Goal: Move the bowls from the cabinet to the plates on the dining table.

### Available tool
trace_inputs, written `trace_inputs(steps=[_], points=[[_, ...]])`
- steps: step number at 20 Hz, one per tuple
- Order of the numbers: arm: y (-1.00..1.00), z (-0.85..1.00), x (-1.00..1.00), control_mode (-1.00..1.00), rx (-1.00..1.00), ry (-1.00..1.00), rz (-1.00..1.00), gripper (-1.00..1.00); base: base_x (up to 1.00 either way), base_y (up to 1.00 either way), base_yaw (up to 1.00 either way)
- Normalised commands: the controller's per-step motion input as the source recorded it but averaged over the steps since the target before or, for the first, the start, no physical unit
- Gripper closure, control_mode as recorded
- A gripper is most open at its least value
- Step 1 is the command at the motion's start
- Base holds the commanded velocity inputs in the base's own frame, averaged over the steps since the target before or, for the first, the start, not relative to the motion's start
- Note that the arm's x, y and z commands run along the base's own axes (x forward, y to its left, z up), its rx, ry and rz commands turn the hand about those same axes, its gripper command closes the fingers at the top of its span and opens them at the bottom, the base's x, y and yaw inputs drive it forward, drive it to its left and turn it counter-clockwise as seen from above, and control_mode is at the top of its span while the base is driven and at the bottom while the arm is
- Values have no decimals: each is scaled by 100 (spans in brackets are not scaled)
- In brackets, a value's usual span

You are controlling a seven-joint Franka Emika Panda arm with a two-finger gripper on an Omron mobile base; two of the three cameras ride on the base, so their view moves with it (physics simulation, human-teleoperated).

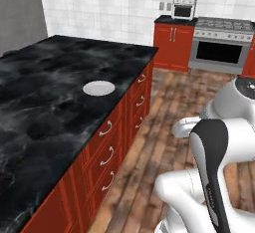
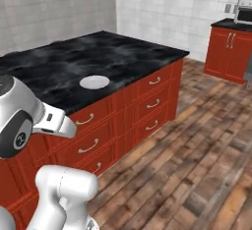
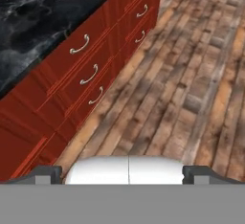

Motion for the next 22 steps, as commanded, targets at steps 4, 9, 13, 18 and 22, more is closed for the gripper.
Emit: trace_inputs(steps=[4, 9, 13, 18, 22], points=[[0, 0, 0, 100, 0, 0, 0, -100, 94, -39, -26], [0, 0, 0, 100, 0, 0, 0, -100, 70, -41, -37], [0, 0, 0, 100, 0, 0, 0, -100, 85, -45, -39], [0, 0, 0, 100, 0, 0, 0, -100, 99, -45, -34], [0, 0, 0, 100, 0, 0, 0, -100, 100, -35, -31]])
